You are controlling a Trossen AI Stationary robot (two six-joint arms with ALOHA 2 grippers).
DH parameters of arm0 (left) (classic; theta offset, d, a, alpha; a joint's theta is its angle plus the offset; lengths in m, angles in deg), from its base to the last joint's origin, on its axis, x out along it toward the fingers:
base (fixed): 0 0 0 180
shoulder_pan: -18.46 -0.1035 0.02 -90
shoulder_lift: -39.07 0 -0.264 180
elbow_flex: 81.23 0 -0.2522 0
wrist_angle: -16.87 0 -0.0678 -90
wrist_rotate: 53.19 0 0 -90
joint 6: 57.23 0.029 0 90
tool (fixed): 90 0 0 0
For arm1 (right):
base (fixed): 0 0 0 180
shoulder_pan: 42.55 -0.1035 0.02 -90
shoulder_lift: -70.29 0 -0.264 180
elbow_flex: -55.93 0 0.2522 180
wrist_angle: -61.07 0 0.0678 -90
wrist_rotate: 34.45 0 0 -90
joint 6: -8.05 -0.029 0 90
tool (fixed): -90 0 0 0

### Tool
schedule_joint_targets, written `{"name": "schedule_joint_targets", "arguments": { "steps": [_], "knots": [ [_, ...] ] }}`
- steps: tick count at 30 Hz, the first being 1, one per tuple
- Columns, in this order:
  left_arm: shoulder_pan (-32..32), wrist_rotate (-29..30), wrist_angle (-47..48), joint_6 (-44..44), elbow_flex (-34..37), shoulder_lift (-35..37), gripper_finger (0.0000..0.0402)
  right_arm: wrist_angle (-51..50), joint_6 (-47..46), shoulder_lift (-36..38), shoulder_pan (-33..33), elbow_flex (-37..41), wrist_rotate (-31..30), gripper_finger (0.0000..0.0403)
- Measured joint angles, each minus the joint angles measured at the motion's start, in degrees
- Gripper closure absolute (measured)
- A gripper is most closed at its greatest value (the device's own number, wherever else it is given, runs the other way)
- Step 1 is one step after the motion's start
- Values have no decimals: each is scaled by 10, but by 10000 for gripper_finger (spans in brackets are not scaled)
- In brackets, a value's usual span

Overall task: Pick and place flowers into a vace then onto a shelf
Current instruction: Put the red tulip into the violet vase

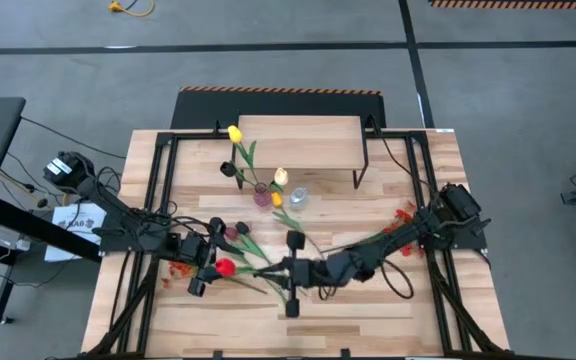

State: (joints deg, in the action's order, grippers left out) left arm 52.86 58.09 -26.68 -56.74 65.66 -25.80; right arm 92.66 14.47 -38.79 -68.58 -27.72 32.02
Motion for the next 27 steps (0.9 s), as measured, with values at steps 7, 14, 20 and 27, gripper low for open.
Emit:
{"name": "schedule_joint_targets", "arguments": {
  "steps": [7,14,20,27],
  "knots": [
    [0,0,-2,3,0,0,188,-1,-49,0,41,0,61,403],
    [0,13,-11,14,0,0,188,-3,-78,0,56,0,87,403],
    [0,19,-39,30,0,0,188,-7,-80,0,60,0,87,403],
    [0,20,-55,37,0,0,188,-18,-100,0,66,0,87,403]
  ]
}}
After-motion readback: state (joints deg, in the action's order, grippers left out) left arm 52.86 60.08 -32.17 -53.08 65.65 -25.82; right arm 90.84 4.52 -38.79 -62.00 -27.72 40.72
